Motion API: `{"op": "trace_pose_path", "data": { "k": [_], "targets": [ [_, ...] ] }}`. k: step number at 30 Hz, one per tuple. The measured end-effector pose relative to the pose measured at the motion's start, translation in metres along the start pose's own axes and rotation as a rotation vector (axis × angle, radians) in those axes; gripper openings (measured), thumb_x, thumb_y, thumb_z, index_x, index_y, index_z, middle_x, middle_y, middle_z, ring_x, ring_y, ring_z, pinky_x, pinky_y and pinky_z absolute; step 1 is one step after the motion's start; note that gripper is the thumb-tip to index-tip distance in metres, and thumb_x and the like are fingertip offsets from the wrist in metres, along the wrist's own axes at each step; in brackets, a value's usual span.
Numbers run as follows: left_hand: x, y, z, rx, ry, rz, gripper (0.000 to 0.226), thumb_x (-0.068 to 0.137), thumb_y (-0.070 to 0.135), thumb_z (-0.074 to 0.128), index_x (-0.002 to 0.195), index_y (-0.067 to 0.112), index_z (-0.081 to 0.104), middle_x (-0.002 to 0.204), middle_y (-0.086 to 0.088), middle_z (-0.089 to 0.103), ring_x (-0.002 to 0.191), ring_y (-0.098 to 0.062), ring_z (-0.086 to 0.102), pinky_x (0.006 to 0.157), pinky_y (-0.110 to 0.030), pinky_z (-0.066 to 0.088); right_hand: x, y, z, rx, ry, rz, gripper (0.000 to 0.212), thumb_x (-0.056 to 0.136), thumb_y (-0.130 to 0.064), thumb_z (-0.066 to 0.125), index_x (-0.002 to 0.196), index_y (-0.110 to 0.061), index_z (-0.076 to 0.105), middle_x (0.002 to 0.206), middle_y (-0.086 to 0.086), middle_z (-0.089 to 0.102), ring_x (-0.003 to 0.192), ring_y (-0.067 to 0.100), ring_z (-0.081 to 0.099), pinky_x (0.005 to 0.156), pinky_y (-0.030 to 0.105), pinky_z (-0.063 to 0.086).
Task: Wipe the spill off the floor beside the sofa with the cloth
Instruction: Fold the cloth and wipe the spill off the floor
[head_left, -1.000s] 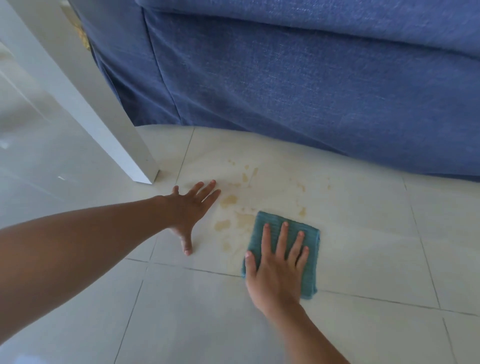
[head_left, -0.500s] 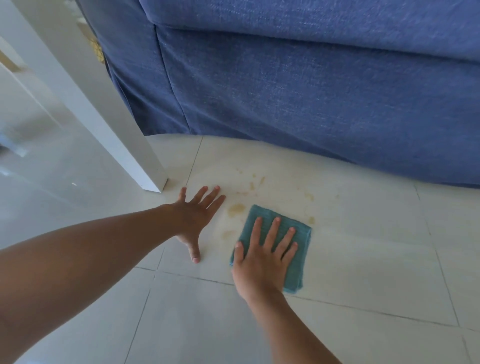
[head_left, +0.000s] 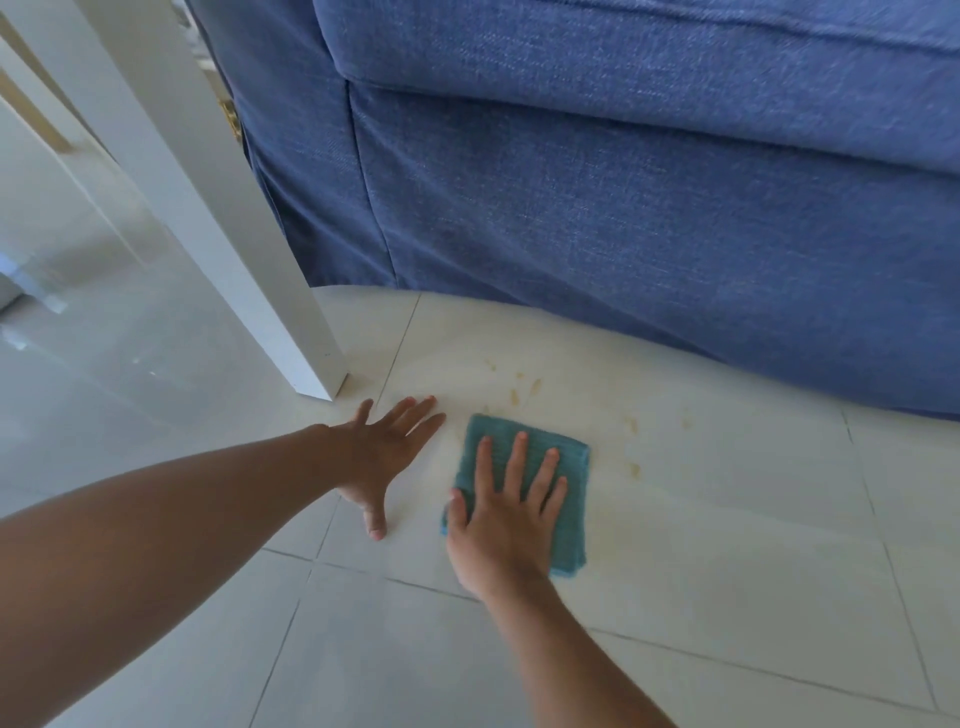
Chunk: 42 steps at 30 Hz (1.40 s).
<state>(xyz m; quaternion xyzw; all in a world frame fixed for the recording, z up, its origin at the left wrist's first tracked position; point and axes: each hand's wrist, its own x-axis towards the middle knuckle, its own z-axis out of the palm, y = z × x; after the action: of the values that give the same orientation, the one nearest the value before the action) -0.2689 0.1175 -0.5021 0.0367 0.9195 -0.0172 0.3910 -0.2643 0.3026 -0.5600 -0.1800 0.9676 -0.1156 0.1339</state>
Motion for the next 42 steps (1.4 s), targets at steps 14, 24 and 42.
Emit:
{"op": "trace_pose_path", "data": {
  "k": [14, 24, 42],
  "targets": [
    [0.001, -0.02, 0.007, -0.057, 0.075, -0.021, 0.159, 0.054, 0.065, 0.086, 0.152, 0.016, -0.03, 0.158, -0.007, -0.041, 0.147, -0.029, -0.032, 0.121, -0.055, -0.012, 0.018, -0.017, 0.0, 0.029, -0.041, 0.03, 0.069, 0.1, -0.051, 0.027, 0.161, -0.029, 0.003, 0.169, 0.011, -0.016, 0.15, 0.046, -0.023, 0.12, 0.06, -0.014],
    [0.015, -0.025, 0.005, -0.034, 0.077, 0.036, 0.165, 0.049, 0.066, 0.088, 0.151, 0.02, -0.033, 0.158, -0.004, -0.041, 0.146, -0.026, -0.034, 0.121, -0.051, -0.013, 0.041, 0.049, -0.019, -0.072, -0.01, 0.081, 0.08, 0.089, -0.062, 0.018, 0.162, -0.031, 0.007, 0.171, 0.004, -0.004, 0.154, 0.04, -0.007, 0.123, 0.055, -0.004],
    [0.01, -0.024, 0.0, -0.046, 0.064, 0.064, 0.162, 0.05, 0.065, 0.087, 0.15, 0.024, -0.034, 0.156, -0.004, -0.043, 0.145, -0.028, -0.036, 0.121, -0.051, -0.014, 0.011, 0.031, -0.013, -0.08, -0.121, -0.269, 0.062, 0.099, -0.057, 0.009, 0.159, -0.042, -0.004, 0.17, -0.005, -0.014, 0.153, 0.03, -0.025, 0.123, 0.053, -0.009]
  ]
}}
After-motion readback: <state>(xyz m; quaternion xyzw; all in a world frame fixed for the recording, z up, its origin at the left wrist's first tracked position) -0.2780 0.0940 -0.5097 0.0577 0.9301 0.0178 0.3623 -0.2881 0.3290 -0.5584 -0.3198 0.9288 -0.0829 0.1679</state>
